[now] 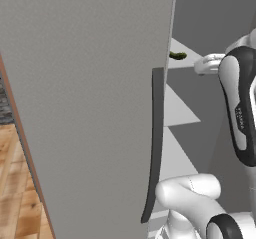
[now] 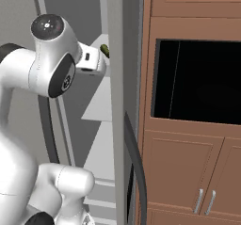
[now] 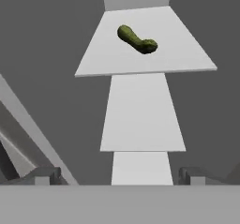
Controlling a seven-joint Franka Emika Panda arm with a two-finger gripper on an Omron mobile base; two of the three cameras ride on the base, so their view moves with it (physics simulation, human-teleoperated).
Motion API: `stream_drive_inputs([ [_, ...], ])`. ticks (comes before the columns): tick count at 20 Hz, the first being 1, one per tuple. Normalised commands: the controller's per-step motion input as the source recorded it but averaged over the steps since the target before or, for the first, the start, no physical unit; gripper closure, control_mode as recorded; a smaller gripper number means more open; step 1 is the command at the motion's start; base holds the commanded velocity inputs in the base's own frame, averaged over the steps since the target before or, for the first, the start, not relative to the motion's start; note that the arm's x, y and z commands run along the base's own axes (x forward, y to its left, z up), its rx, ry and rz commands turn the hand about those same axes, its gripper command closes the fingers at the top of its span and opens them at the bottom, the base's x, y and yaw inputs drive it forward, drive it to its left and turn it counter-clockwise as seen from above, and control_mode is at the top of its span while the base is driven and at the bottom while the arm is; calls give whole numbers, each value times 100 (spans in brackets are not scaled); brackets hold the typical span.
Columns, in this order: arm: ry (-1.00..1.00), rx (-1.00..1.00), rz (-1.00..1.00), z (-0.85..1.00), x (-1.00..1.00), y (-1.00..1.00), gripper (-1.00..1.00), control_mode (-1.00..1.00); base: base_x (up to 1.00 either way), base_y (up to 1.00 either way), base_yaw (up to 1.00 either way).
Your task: Take the squash and avocado out of the freezer and place them in the tupperware container on the counter. Then put the tupperware containing the vegetables back in the freezer.
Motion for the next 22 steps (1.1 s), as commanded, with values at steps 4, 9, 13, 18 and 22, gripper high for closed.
stream_drive_inputs([
  [4, -1, 0, 1, 28, 74, -1, -100, -100, 0, 0, 0],
  [9, 0, 0, 1, 2, 82, -4, -100, -100, 0, 0, 0],
  [13, 0, 0, 2, -3, 73, -5, -100, -100, 0, 0, 0],
  [18, 0, 0, 5, -16, 56, -10, -100, -100, 0, 0, 0],
  [22, 0, 0, 8, -26, 59, -9, -100, -100, 0, 0, 0],
])
